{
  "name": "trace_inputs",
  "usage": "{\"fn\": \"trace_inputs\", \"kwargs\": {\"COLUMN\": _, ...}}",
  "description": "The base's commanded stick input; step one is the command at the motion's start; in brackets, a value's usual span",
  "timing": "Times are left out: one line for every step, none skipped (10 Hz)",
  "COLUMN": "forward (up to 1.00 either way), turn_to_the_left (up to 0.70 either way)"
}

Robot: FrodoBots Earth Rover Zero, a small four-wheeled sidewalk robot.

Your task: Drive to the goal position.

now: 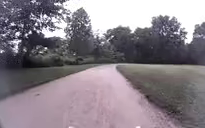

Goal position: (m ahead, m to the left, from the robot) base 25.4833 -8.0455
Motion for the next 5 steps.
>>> {"fn": "trace_inputs", "kwargs": {"forward": 0.70, "turn_to_the_left": 0.00}}
{"fn": "trace_inputs", "kwargs": {"forward": 0.70, "turn_to_the_left": 0.00}}
{"fn": "trace_inputs", "kwargs": {"forward": 0.70, "turn_to_the_left": 0.00}}
{"fn": "trace_inputs", "kwargs": {"forward": 0.70, "turn_to_the_left": 0.00}}
{"fn": "trace_inputs", "kwargs": {"forward": 0.70, "turn_to_the_left": 0.00}}
